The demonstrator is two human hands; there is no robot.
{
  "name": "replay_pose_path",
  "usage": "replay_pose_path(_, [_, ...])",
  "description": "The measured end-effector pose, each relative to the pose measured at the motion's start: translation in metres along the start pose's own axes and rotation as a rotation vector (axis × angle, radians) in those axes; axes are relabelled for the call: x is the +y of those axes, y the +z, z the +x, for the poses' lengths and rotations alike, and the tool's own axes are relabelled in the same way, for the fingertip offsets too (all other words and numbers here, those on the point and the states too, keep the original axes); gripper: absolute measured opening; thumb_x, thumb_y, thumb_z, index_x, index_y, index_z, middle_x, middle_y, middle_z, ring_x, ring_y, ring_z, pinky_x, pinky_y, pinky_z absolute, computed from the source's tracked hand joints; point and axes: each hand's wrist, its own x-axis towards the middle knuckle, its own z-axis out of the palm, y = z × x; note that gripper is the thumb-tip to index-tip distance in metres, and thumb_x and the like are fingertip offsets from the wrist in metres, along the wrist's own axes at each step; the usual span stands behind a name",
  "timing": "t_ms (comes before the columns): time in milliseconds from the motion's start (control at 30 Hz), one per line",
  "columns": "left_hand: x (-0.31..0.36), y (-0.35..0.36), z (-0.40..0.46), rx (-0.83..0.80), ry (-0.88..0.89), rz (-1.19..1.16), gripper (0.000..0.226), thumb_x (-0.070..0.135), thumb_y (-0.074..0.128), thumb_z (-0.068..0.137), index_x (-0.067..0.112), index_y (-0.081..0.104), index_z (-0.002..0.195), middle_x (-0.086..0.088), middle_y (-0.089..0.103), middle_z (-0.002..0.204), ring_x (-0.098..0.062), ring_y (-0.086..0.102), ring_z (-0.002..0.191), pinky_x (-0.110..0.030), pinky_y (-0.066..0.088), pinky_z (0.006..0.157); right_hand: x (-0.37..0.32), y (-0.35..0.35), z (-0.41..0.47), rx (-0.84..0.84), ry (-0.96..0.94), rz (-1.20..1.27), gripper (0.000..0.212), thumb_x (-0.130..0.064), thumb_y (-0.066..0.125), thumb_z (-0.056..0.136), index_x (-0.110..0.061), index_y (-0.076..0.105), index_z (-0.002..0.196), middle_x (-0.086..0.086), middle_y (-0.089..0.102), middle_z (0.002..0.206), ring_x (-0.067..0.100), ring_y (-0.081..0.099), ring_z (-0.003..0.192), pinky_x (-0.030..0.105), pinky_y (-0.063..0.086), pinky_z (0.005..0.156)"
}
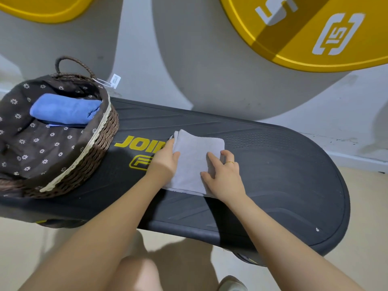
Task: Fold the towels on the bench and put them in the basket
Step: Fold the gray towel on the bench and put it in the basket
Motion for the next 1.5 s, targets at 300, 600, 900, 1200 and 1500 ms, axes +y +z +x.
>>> replay_pose_path(300, [-0.007, 0.011, -0.013, 0.262, -0.027, 0.167, 0.064, 0.026, 0.054, 0.092, 0.002, 0.023, 0.143, -0.020, 0.039, 0.135, -0.035, 0.037, 0.125, -0.039, 0.036, 0.098, -0.001, 0.002, 0.008, -0.074, 0.110, -0.184, 0.077, -0.055, 0.058, 0.080, -0.032, 0.018, 0.142, 0.007, 0.009, 0.150, 0.030, 0.029, 0.123, 0.039, 0.038, 0.094])
replay_pose_path(600, [0.003, 0.003, 0.005, 0.096, -0.302, 0.012, 0.061, 0.044, 0.062, 0.083, -0.004, 0.047, 0.118, -0.020, 0.054, 0.120, -0.036, 0.051, 0.112, -0.042, 0.044, 0.091, -0.003, -0.012, 0.017, -0.200, 0.152, -0.336, 0.105, -0.068, 0.057, 0.074, -0.032, -0.008, 0.148, 0.006, -0.020, 0.156, 0.033, -0.011, 0.144, 0.047, 0.008, 0.116])
replay_pose_path(900, [0.020, 0.000, 0.003, 0.160, -0.264, 0.117, 0.050, 0.030, 0.070, 0.079, 0.004, 0.050, 0.116, -0.013, 0.055, 0.117, -0.034, 0.052, 0.108, -0.040, 0.045, 0.087, 0.013, -0.014, 0.028, -0.258, 0.193, -0.133, 0.135, -0.075, 0.065, 0.058, -0.013, -0.013, 0.148, 0.003, -0.026, 0.155, 0.027, -0.023, 0.143, 0.047, -0.003, 0.118])
replay_pose_path(1200, [-0.004, -0.004, -0.010, -0.129, 0.505, 0.706, 0.066, 0.054, 0.040, 0.083, 0.013, 0.046, 0.135, -0.007, 0.048, 0.133, -0.027, 0.051, 0.116, -0.040, 0.047, 0.093, 0.021, -0.011, 0.016, -0.094, 0.219, 0.359, 0.045, -0.039, 0.059, 0.085, -0.011, 0.045, 0.116, 0.003, 0.056, 0.111, 0.025, 0.054, 0.101, 0.035, 0.045, 0.076])
replay_pose_path(1500, [-0.010, -0.014, -0.006, -0.275, 0.509, 0.468, 0.078, 0.061, 0.043, 0.072, 0.024, 0.038, 0.140, -0.001, 0.034, 0.139, -0.016, 0.033, 0.128, -0.029, 0.028, 0.111, -0.013, -0.011, 0.015, -0.110, 0.088, 0.770, 0.026, -0.016, 0.058, 0.083, -0.019, 0.049, 0.107, -0.009, 0.056, 0.082, 0.004, 0.055, 0.073, 0.019, 0.043, 0.061])
